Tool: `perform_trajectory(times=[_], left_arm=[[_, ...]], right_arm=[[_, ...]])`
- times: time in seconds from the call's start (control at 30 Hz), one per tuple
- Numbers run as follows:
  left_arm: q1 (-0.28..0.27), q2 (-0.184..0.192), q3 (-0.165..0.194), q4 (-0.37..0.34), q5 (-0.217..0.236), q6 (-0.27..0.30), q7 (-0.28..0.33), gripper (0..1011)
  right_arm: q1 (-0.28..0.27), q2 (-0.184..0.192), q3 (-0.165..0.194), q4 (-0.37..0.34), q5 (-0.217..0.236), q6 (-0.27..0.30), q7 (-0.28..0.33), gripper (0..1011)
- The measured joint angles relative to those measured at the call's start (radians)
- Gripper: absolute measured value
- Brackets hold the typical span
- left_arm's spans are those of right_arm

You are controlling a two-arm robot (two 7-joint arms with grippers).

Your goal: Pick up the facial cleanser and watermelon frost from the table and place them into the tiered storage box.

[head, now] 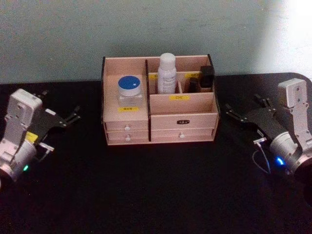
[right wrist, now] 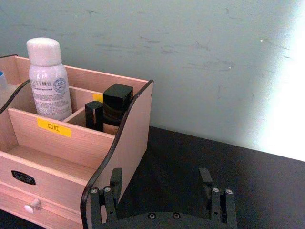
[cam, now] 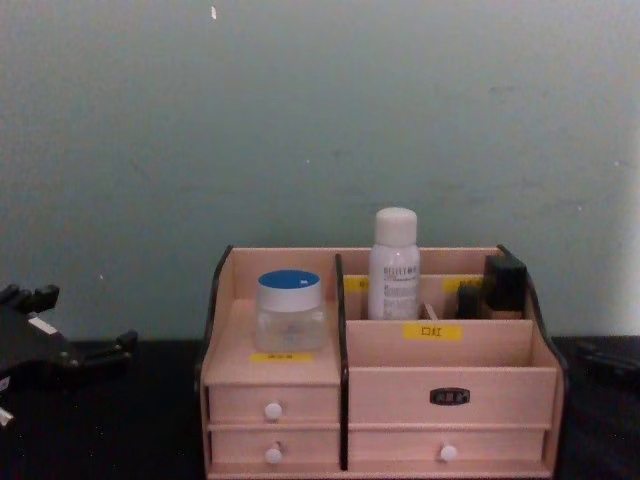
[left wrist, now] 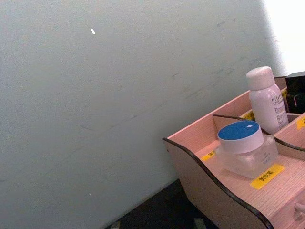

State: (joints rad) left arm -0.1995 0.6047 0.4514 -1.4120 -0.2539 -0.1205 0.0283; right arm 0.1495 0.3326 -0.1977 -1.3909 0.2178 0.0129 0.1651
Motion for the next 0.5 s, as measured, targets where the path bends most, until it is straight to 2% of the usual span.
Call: perform_trajectory(times=[0.5], left_arm=[[0.000, 0.000, 0.000, 0.000, 0.000, 0.000, 0.000, 1001]], right_arm=[[0.000, 0.000, 0.000, 0.000, 0.000, 0.000, 0.000, 1003]])
